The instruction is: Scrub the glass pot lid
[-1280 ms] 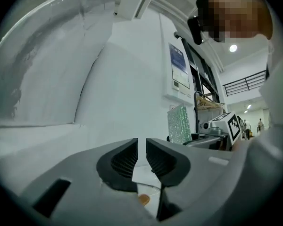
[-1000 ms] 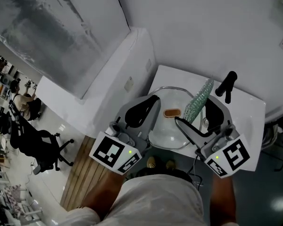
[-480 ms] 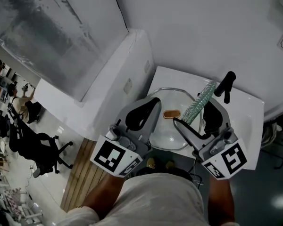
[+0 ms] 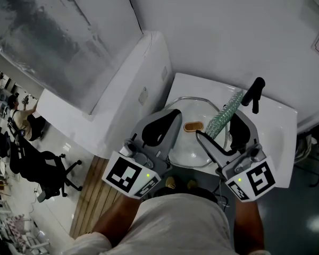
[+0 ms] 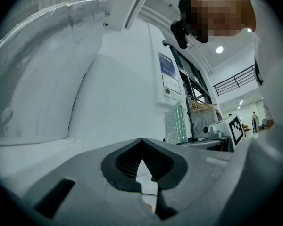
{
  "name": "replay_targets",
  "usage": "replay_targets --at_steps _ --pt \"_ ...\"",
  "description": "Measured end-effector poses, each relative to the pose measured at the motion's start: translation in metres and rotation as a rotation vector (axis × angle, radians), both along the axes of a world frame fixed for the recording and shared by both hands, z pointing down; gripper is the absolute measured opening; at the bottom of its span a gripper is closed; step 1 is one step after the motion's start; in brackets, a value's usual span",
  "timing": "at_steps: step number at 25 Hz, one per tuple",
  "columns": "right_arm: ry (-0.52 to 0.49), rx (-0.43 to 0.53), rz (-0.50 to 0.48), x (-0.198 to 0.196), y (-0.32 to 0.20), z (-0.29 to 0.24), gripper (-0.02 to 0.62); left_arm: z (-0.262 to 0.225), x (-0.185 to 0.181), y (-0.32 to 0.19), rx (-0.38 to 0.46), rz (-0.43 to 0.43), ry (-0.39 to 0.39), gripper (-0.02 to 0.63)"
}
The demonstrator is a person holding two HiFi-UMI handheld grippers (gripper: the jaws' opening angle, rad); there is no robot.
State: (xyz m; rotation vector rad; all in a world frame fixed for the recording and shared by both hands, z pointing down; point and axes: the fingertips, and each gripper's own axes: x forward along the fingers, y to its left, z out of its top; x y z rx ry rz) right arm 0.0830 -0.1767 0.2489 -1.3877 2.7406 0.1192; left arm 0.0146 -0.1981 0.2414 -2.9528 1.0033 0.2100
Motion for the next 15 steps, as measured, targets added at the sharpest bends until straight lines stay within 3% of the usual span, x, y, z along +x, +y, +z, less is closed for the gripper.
replay_targets --at_steps 15 --pt "0.007 -0.004 0.006 -0.0053 0.0008 0.0017 0.348 0.0035 -0.005 -0.0007 -0.009 0.004 -0.003 0.015"
